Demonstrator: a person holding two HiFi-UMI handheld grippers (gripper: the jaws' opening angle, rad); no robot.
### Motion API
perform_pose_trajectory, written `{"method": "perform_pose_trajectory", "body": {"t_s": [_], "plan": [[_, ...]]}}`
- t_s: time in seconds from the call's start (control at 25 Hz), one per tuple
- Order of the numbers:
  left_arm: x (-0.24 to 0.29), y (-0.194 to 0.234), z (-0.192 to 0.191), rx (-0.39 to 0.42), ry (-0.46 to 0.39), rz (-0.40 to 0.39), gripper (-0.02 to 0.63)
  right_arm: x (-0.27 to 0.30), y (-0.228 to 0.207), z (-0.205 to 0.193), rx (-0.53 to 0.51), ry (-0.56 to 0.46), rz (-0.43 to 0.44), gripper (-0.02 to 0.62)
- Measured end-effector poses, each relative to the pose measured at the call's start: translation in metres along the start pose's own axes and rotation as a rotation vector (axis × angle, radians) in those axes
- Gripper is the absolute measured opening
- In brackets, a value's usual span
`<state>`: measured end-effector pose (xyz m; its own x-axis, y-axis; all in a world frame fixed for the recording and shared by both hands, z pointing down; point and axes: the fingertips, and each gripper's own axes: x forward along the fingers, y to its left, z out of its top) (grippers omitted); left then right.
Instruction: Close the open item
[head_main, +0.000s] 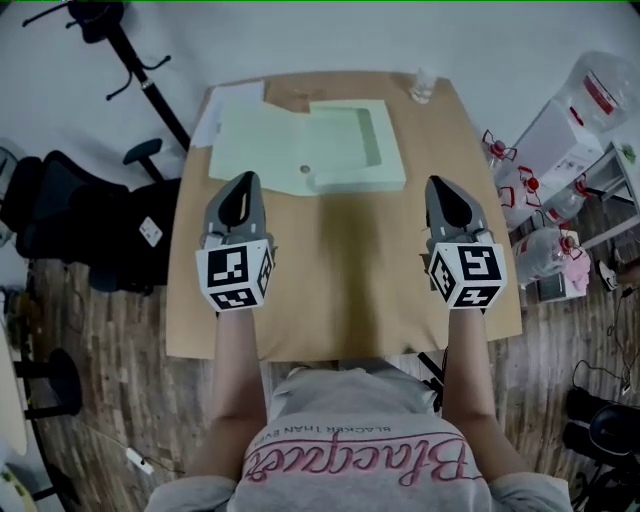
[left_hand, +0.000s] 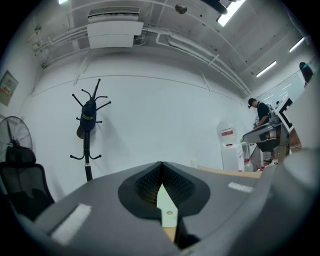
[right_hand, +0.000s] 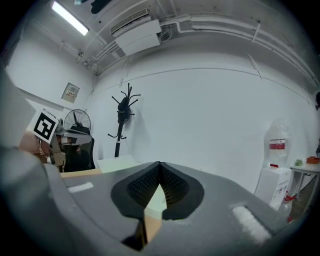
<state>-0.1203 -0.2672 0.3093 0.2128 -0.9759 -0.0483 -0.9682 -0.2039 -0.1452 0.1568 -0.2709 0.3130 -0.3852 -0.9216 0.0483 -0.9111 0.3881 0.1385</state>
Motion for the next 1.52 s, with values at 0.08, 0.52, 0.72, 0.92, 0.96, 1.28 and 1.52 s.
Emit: {"method": "perform_pose_trajectory", "body": {"t_s": [0.08, 0.52, 0.72, 0.92, 0.96, 1.28, 1.52], "plan": [[0.005, 0.003, -0.004, -0.002, 0.017, 0.043, 0.014, 0.013, -0.009, -0.003, -0.001, 0.004, 0.032, 0.003], [0.026, 0.012, -0.020, -0.018, 0.085, 0.219, 0.014, 0.066, -0.045, -0.019, 0.004, 0.041, 0.168, 0.003], [0.031, 0.023, -0.037, -0.025, 0.139, 0.238, 0.014, 0.079, -0.047, -0.035, 0.032, 0.084, 0.168, 0.003], [0.033, 0.035, -0.059, -0.041, 0.197, 0.238, 0.012, 0.090, -0.045, -0.051, 0.052, 0.125, 0.152, 0.003], [0.035, 0.038, -0.063, -0.046, 0.206, 0.239, 0.028, 0.093, -0.045, -0.055, 0.055, 0.135, 0.149, 0.003], [0.043, 0.069, -0.103, -0.102, 0.261, 0.271, 0.196, 0.112, -0.037, -0.081, 0.065, 0.186, 0.129, 0.003], [0.048, 0.093, -0.134, -0.191, 0.304, 0.319, 0.278, 0.127, -0.030, -0.091, 0.061, 0.208, 0.128, 0.003]]}}
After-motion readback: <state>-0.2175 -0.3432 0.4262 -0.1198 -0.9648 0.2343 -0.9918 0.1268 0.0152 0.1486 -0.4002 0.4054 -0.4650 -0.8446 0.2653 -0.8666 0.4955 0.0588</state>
